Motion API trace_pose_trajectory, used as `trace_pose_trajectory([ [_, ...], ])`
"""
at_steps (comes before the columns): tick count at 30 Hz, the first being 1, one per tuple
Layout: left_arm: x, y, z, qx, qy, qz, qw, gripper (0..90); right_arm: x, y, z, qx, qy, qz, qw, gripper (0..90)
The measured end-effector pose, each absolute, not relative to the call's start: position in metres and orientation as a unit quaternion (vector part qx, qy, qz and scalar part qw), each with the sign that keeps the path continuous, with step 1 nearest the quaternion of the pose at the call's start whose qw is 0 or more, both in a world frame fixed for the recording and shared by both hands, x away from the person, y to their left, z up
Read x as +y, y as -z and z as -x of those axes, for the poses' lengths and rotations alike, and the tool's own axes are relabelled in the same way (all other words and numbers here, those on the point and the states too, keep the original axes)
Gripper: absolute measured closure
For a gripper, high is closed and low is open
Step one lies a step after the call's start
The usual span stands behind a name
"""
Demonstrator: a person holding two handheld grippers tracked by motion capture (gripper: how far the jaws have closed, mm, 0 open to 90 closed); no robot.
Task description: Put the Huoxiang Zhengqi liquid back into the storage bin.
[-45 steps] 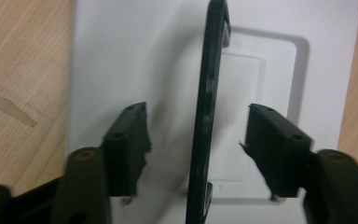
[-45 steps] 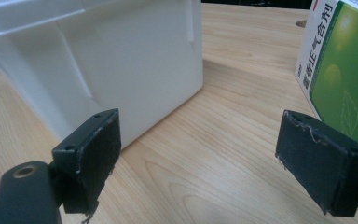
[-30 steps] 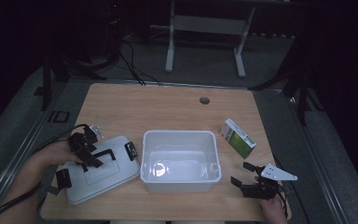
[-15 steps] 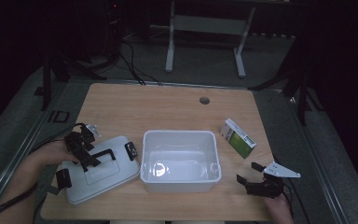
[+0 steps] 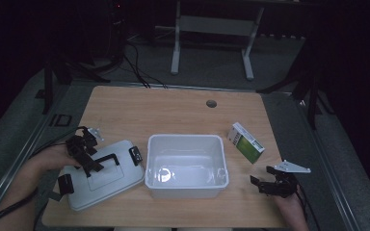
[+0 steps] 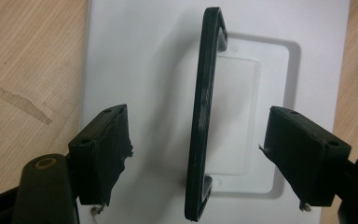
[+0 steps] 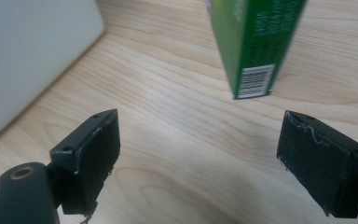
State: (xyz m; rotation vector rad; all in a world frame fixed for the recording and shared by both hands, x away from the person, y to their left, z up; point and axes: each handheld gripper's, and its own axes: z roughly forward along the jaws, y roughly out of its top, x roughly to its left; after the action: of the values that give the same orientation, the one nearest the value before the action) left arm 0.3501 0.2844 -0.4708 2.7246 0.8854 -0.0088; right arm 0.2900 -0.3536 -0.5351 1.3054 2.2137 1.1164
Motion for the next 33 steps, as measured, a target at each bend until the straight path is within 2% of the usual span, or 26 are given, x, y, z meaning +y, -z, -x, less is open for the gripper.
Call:
trace_pose_trajectory([
  [13, 0.285, 0.471, -0.351, 0.306, 0.006, -0.943, 0.134, 22.7, -0.363, 0.508, -0.316, 0.796, -0.377, -0.448, 0.152, 15.1],
  [26, 0.286, 0.471, -0.351, 0.308, 0.009, -0.942, 0.134, 22.7, -0.352, 0.489, -0.348, 0.82, -0.339, -0.439, 0.141, 16.7],
  [33, 0.287, 0.471, -0.351, 0.306, 0.011, -0.943, 0.131, 22.6, -0.345, 0.479, -0.368, 0.839, -0.308, -0.43, 0.126, 23.3],
])
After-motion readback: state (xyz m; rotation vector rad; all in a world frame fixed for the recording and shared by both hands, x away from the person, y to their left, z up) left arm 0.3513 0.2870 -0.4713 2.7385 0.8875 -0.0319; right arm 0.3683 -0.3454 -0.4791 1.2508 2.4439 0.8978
